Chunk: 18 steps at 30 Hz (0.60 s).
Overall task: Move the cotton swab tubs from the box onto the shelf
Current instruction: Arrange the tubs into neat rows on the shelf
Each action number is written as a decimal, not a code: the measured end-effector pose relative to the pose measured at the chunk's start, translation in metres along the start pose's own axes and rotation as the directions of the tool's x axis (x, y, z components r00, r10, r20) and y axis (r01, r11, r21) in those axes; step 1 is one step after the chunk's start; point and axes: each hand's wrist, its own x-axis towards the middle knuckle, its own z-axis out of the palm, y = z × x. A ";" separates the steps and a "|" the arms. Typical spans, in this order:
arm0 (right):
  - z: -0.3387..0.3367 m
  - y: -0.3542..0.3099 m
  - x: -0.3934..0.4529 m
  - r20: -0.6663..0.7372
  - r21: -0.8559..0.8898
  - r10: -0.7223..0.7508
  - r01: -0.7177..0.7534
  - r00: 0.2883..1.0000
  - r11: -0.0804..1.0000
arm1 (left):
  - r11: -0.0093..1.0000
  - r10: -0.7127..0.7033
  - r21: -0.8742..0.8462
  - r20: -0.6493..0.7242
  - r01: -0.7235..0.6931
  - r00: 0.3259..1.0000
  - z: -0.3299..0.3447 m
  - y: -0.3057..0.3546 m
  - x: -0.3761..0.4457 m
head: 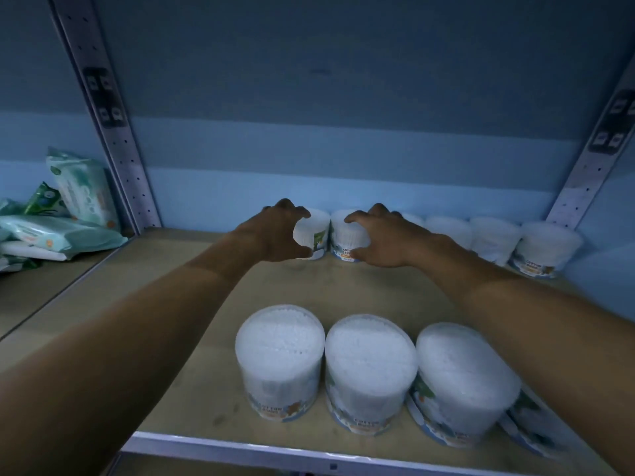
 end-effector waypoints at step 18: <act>0.007 0.009 0.075 0.017 -0.072 -0.035 0.037 0.999 0.997 | 0.998 -0.013 0.065 0.095 0.007 0.995 0.011 0.004 0.075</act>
